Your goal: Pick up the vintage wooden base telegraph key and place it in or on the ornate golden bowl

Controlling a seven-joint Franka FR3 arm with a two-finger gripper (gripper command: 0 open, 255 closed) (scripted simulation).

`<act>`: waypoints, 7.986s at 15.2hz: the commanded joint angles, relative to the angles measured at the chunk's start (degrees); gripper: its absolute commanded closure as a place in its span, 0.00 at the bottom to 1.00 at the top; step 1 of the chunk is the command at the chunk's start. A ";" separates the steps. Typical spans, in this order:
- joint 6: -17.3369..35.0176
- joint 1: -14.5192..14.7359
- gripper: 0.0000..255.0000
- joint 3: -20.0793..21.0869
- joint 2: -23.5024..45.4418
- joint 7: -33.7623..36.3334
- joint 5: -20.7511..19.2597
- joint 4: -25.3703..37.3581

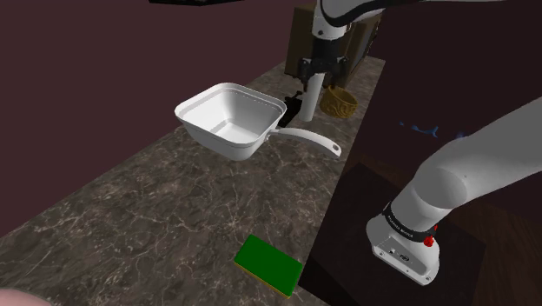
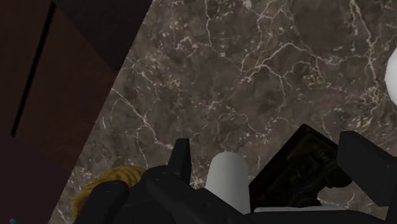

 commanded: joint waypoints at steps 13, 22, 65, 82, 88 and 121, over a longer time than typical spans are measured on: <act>16.06 -4.16 0.00 -1.03 27.02 23.98 -1.00 14.77; 22.22 -4.46 0.00 -1.73 32.27 26.15 -1.49 14.25; 4.46 -4.50 1.00 -1.49 25.46 24.69 -0.30 25.26; -0.23 -10.70 1.00 -6.99 20.84 12.56 0.31 25.97; -0.24 -14.76 1.00 -10.93 20.66 4.49 0.50 26.20; 11.08 -17.42 0.00 -13.49 23.51 -0.37 0.90 17.95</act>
